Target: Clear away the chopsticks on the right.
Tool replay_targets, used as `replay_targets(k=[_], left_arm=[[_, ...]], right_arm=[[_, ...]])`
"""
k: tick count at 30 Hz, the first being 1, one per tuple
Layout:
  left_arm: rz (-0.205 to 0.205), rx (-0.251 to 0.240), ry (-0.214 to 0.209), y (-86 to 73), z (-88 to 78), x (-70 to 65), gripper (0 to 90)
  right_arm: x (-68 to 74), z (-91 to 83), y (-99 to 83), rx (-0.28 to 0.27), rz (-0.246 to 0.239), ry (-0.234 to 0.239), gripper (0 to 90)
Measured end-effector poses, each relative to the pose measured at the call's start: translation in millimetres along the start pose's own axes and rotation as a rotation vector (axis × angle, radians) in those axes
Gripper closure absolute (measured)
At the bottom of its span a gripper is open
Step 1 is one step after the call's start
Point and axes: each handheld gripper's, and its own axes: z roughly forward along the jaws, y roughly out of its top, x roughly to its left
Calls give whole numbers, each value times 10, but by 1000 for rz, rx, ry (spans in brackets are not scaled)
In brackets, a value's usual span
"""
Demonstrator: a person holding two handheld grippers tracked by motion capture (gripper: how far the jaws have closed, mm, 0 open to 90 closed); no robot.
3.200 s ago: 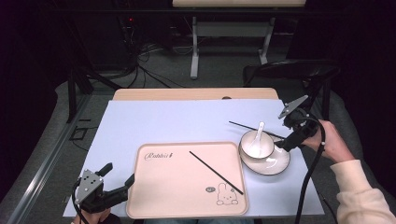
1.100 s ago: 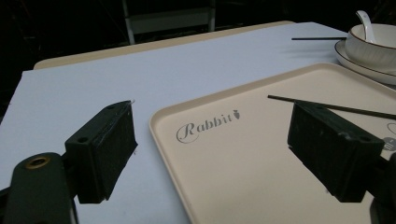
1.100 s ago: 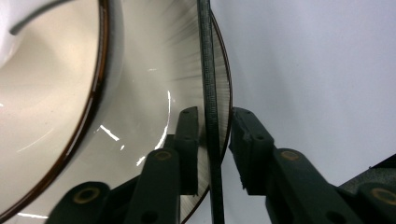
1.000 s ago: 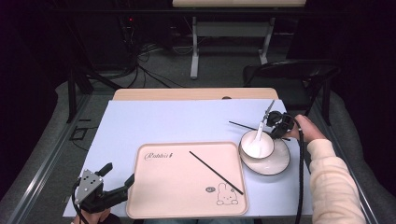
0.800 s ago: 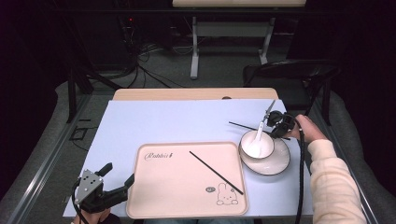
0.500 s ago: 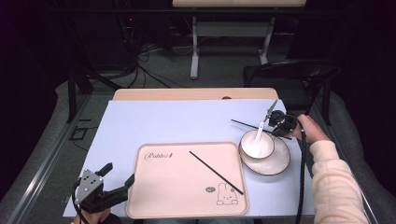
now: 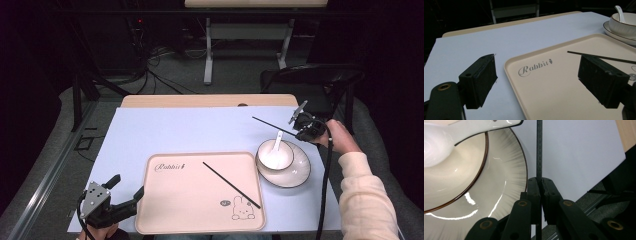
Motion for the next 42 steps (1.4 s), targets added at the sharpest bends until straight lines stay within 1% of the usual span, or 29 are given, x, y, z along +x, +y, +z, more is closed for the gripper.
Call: replay_targets(k=[1, 2, 3, 5, 8, 9, 10, 11, 12, 14, 15, 17, 18, 19, 20, 23, 25, 26, 30, 32, 33, 34, 35, 37, 38, 39, 40, 41, 42], left_arm=[[0, 0, 0, 0, 1, 0, 153], [0, 0, 0, 0, 1, -2, 153], [0, 0, 0, 0, 1, -2, 153], [0, 0, 1, 0, 0, 0, 153], [1, 0, 0, 1, 3, -4, 153], [1, 0, 0, 1, 3, -4, 153], [0, 0, 1, 0, 2, -3, 153], [0, 0, 1, 0, 1, -1, 153], [0, 0, 1, 0, 1, -1, 153], [1, 1, 1, 0, 1, -2, 153], [1, 1, 1, 0, 1, -2, 153], [1, 1, 1, -1, 1, -2, 153], [1, 1, 1, -1, 1, -2, 153], [1, 1, 1, 0, 1, -2, 154], [1, 1, 1, -1, 0, -2, 153], [2, 2, 1, -1, 0, -2, 154], [3, 3, -1, 0, -5, 0, 153], [1, 3, -1, 0, -6, 0, 153], [5, 4, 0, 4, 1, -8, 153], [6, 6, 0, 5, 3, -7, 153], [5, 4, -1, 5, 3, -6, 154], [5, 3, -1, 5, 4, -5, 153], [6, 4, -2, 5, 7, -6, 154], [6, 4, -3, 5, 10, -6, 153], [6, 4, -3, 5, 8, -4, 154], [5, 5, -1, 4, 7, -3, 153], [3, 2, 0, 4, 6, -3, 154], [5, 3, 0, 5, 6, -3, 154], [7, 1, -3, 4, 5, -5, 153]], right_arm=[[0, 0, 0, 0, 0, 0, 853], [-2, -39, -7, -2, 19, -6, 853], [-35, -125, -19, -13, 29, -28, 853], [-36, -193, -24, -19, 55, -42, 853], [-41, -305, -24, -37, 73, -57, 853], [-21, -341, -19, -33, 100, -56, 853], [-27, -367, -12, -43, 85, -65, 853], [-5, -397, -2, -39, 104, -69, 853], [-5, -397, -2, -39, 104, -69, 853], [38, -485, 37, -48, 112, -80, 853], [48, -512, 55, -47, 101, -93, 854], [96, -565, 87, -47, 111, -97, 854], [96, -565, 87, -47, 111, -97, 854], [142, -631, 122, -50, 119, -107, 854], [166, -656, 132, -53, 134, -107, 854], [241, -748, 174, -66, 135, -115, 854], [307, -807, 204, -73, 148, -112, 853], [342, -833, 219, -77, 159, -118, 853], [514, -925, 281, -94, 204, -93, 853], [614, -947, 314, -97, 219, -87, 853], [668, -952, 327, -108, 234, -74, 853], [719, -959, 341, -107, 247, -74, 853], [768, -961, 357, -104, 251, -71, 853], [869, -960, 383, -113, 266, -55, 853], [919, -956, 398, -108, 268, -57, 853], [968, -951, 410, -113, 265, -44, 853], [1010, -946, 424, -123, 269, -32, 853], [1055, -939, 436, -128, 279, -33, 853], [1103, -926, 450, -140, 274, -24, 853]])
